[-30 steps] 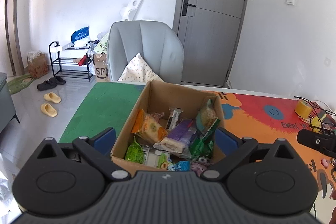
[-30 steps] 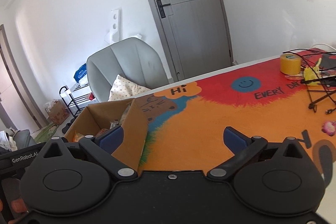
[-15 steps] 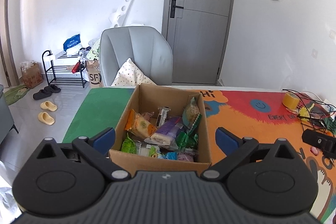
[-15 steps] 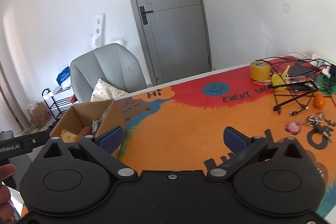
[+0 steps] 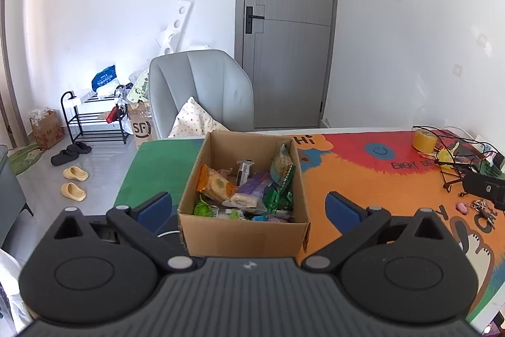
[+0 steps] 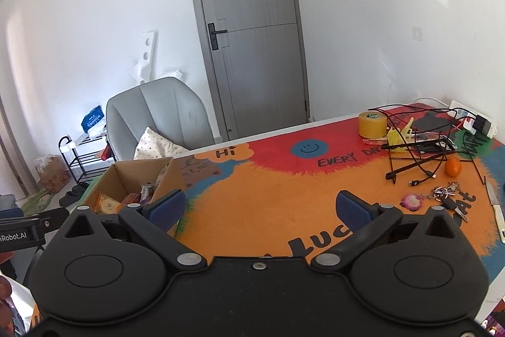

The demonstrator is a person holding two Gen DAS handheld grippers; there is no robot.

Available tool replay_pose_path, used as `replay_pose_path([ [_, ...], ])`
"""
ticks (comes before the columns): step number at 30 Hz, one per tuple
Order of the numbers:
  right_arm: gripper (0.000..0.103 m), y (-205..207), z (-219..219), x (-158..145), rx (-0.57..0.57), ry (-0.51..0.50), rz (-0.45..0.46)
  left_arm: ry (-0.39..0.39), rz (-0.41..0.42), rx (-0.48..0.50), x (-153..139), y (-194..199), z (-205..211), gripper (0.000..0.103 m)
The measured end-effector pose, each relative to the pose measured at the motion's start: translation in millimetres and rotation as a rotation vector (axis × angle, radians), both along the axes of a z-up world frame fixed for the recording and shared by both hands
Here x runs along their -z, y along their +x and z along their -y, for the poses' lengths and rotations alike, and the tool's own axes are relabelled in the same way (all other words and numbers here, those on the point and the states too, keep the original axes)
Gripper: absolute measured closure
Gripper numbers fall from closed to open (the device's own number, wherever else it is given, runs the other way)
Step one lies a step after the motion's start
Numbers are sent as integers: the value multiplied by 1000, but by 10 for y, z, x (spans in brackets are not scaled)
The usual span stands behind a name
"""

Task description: Organize snacks

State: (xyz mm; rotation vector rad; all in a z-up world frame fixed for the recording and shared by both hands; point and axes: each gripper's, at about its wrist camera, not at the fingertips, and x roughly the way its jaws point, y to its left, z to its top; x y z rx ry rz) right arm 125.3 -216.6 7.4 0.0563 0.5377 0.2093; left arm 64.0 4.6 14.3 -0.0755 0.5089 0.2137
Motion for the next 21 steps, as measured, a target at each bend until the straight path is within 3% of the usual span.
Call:
replay_pose_path([
  [11,0,-225,182,-108,1,17,-5,-9,-7,4,-48,-199,-102,0],
  [15,0,-298,251,-118,17,17,-7,33,6,0,-97,-275,-97,0],
  [21,0,-335,277,-138,14,-5,-2,30,-11,-16,-77,-268,-153,0],
])
